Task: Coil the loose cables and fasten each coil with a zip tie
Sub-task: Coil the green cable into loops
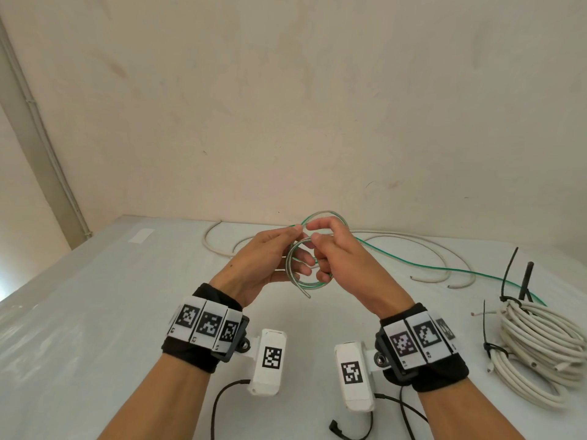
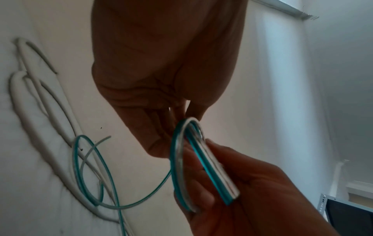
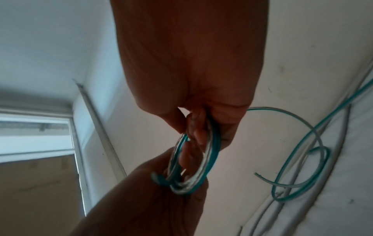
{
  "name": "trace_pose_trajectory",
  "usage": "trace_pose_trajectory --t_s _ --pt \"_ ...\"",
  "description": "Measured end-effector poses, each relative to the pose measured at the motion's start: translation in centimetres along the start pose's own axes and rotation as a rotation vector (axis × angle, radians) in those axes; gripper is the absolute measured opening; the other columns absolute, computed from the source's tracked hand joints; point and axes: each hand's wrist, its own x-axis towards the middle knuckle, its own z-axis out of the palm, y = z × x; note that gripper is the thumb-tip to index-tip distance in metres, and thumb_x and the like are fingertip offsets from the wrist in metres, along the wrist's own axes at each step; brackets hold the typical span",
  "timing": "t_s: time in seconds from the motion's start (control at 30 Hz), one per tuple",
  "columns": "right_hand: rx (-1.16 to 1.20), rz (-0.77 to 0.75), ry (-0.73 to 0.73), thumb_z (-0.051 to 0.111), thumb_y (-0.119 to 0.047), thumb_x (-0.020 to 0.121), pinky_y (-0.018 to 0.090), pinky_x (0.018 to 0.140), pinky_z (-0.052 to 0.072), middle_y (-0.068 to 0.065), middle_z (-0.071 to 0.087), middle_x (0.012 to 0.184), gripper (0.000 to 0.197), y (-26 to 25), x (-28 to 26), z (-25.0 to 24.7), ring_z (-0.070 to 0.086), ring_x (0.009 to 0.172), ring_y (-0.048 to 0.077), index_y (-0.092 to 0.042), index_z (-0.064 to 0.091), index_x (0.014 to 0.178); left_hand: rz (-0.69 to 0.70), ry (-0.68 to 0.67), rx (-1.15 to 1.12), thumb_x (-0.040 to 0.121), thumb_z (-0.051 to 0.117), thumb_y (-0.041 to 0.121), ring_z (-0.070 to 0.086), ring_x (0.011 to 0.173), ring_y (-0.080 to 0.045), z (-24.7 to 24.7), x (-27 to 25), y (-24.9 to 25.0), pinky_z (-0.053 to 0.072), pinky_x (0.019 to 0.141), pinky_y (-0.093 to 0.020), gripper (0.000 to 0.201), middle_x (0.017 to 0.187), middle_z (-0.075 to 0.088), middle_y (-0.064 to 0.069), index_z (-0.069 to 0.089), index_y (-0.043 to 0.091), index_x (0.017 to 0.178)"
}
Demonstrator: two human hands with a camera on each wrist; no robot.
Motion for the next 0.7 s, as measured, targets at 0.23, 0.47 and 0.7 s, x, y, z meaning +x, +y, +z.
trace_pose_trajectory --t_s 0.23,0.47,0.7 --pt "-0.183 -0.102 0.039 0.048 -0.022 0.104 0.042 0.075 0.051 0.015 0.053 0.081 0.039 1.0 0.1 -0.1 0.054 0.063 0.018 -0.045 0.036 0.133 -0.060 0.023 0.021 0.111 0.044 0.035 0.024 0.048 -0.012 1.2 0.3 -0.4 0.062 0.086 -0.038 0.032 0.057 0.030 0.005 0.065 0.013 0.097" --pt "-0.510 -0.138 0.021 0.041 -0.014 0.101 0.041 0.077 0.054 -0.005 0.065 0.087 0.031 1.5 0.3 -0.2 0.063 0.077 0.015 -0.028 0.056 0.123 -0.073 0.022 0.149 0.107 0.041 0.021 0.031 0.042 -0.011 1.1 -0.1 0.9 0.055 0.082 -0.039 0.033 0.051 0.033 0.007 0.057 0.008 0.082" --pt "-1.020 -0.135 0.168 0.035 -0.043 0.109 0.042 0.070 0.046 0.007 0.062 0.094 0.028 0.6 -0.4 -0.2 0.056 0.089 0.035 -0.024 0.053 0.119 0.008 0.150 0.269 0.095 0.046 0.019 0.044 0.049 -0.012 0.9 0.4 1.2 0.049 0.077 -0.038 0.024 0.054 0.044 0.010 0.058 0.013 0.074"
